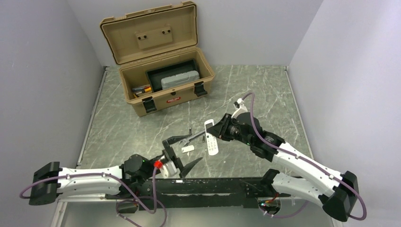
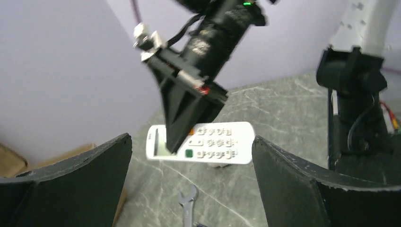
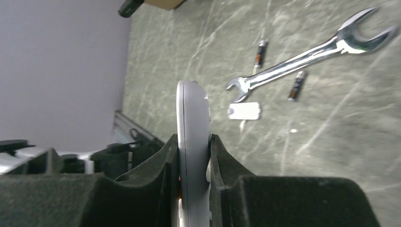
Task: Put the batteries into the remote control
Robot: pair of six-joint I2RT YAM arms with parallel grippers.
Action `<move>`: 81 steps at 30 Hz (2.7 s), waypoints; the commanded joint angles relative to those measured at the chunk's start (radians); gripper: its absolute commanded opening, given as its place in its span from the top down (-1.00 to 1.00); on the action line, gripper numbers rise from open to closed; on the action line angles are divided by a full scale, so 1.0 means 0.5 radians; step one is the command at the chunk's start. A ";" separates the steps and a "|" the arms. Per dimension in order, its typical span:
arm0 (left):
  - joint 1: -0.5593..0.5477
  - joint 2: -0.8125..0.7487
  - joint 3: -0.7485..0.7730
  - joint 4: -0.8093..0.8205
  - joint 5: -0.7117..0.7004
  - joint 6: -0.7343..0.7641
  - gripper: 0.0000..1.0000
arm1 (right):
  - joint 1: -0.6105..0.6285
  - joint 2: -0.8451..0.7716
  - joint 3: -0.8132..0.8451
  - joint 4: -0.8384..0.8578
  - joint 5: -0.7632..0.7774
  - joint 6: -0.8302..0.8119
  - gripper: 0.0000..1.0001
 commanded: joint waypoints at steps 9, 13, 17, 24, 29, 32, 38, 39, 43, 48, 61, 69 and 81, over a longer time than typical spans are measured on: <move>0.217 0.140 1.205 -2.099 -1.034 -2.132 -0.99 | 0.427 -0.122 0.067 0.019 0.790 -1.190 1.00; 0.437 0.151 1.234 -2.070 -0.612 -2.570 -0.99 | 0.731 -0.058 0.107 0.049 1.187 -1.421 1.00; 0.592 0.193 1.171 -1.955 -0.278 -2.905 -0.99 | 0.843 -0.203 -0.052 0.333 1.260 -1.560 1.00; 0.615 0.365 1.276 -2.018 -0.027 -3.265 -0.99 | 1.053 -0.152 -0.142 0.638 1.615 -2.050 1.00; 0.706 0.336 1.199 -1.888 0.113 -3.544 -0.99 | 1.259 -0.017 -0.165 0.786 1.960 -2.331 1.00; 0.755 0.314 1.193 -1.927 0.114 -3.706 -0.99 | 1.352 0.013 -0.190 0.865 2.113 -2.438 1.00; 0.779 0.383 1.226 -2.020 0.166 -4.067 -0.99 | 1.537 0.119 -0.292 1.468 2.439 -2.988 1.00; 0.784 0.407 1.233 -2.011 0.206 -4.094 -0.99 | 1.555 0.148 -0.303 1.594 2.466 -3.117 1.00; 0.785 0.467 1.216 -1.865 0.326 -4.192 -0.95 | 1.608 0.265 -0.329 1.885 2.504 -3.563 1.00; 0.783 0.467 1.250 -1.901 0.295 -4.169 -0.62 | 1.662 0.376 -0.326 2.140 2.560 -3.879 1.00; 0.785 0.490 1.252 -1.881 0.354 -4.126 0.53 | 1.694 0.657 -0.420 2.755 2.690 -4.437 1.00; 0.785 0.517 1.246 -1.853 0.367 -4.076 1.00 | 1.719 0.908 -0.437 3.471 2.692 -4.904 0.93; 0.828 0.531 1.151 -1.825 0.356 -4.042 1.00 | 1.799 1.117 -0.408 3.864 2.672 -4.964 -0.18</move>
